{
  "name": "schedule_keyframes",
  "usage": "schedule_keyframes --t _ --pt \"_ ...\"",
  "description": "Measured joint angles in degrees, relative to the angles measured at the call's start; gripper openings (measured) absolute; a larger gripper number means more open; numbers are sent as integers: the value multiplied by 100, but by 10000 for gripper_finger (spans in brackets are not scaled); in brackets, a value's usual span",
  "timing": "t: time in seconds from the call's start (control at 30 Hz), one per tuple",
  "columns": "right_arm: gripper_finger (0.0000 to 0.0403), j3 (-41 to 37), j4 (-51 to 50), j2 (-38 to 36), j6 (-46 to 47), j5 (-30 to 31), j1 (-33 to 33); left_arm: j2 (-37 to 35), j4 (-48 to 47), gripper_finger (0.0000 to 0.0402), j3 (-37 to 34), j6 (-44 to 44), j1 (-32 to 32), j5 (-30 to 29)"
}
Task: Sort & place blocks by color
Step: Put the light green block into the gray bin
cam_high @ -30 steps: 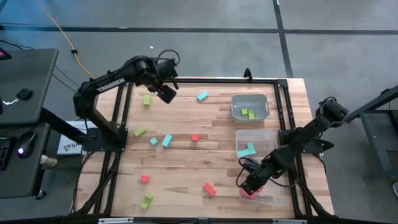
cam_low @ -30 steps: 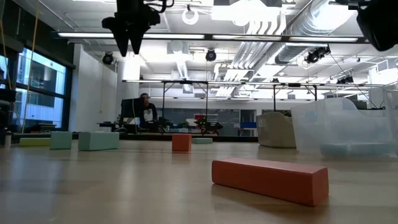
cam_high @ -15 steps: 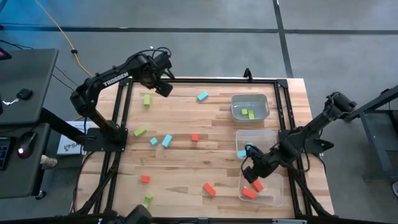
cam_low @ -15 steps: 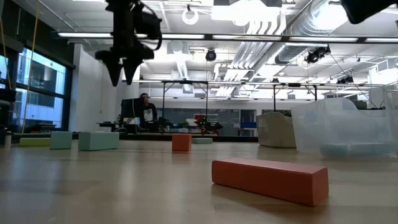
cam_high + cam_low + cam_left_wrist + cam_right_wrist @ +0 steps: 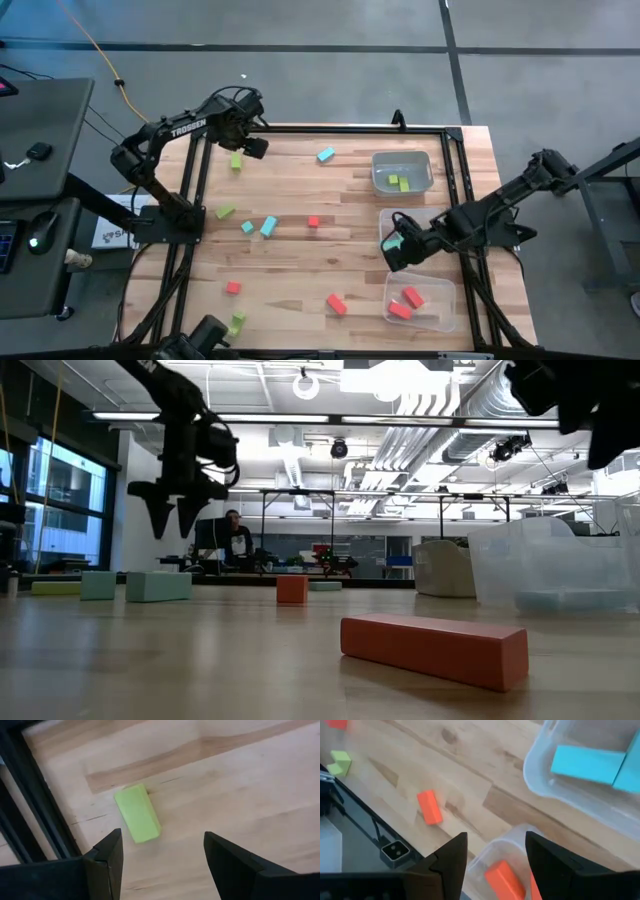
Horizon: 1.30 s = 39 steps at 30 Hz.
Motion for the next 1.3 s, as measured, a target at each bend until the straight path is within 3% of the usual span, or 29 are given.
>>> schedule_keyframes --t 0.63,1.3 --pt "190 0 8 0 -905 -403 -865 2 1076 202 -1108 -491 412 131" --pt "190 0 7 0 -1385 -595 -972 2 1270 202 -1180 -1220 412 84"
